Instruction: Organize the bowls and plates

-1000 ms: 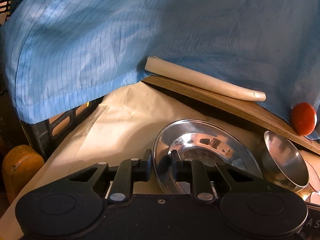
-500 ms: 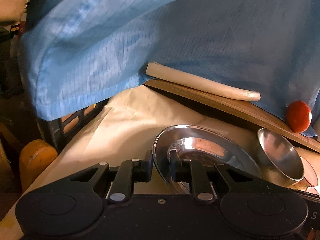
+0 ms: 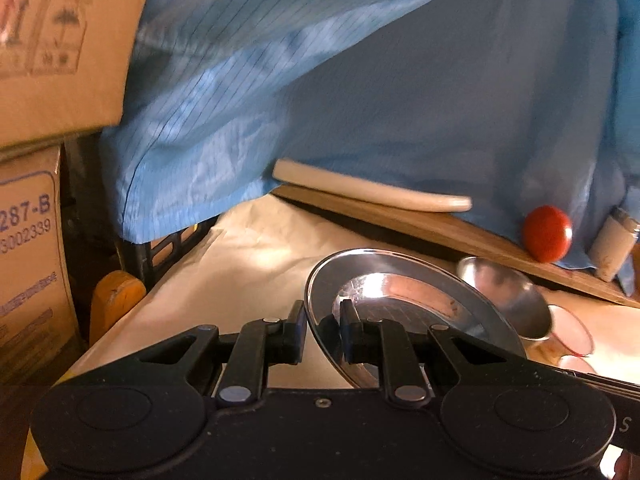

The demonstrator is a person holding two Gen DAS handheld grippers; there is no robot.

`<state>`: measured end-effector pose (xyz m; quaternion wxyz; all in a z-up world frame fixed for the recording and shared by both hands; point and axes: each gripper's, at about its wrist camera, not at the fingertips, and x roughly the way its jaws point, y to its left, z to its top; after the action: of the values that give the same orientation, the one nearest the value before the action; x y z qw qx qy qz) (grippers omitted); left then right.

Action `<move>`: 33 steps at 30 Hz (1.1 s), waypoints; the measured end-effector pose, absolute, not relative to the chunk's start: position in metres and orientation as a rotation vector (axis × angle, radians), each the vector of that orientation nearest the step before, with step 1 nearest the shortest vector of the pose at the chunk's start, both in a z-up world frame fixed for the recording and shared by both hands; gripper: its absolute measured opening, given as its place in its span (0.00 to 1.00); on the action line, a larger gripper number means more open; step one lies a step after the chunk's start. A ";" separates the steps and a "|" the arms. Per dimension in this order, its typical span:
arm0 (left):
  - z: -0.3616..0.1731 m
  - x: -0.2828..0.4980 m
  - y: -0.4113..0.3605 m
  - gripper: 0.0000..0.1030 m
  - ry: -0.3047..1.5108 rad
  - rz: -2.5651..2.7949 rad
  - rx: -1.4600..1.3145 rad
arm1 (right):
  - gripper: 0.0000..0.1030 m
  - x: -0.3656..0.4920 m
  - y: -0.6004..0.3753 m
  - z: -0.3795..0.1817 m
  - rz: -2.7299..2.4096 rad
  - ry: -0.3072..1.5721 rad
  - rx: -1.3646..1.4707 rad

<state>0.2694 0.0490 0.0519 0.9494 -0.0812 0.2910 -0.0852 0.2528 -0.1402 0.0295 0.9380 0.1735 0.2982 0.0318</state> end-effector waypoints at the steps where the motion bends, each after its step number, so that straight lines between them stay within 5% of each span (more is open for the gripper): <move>1: 0.054 0.265 0.047 0.18 0.588 -0.180 -0.165 | 0.27 0.248 -0.143 0.032 0.062 0.602 0.354; 33: 0.037 0.139 -0.039 0.18 0.562 -0.261 -0.091 | 0.27 0.116 -0.196 0.022 -0.032 0.599 0.366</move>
<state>0.1386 -0.0387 0.0374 0.9514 -0.0448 0.2763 -0.1285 0.1156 -0.1958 0.0219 0.9389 0.1791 0.2935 -0.0159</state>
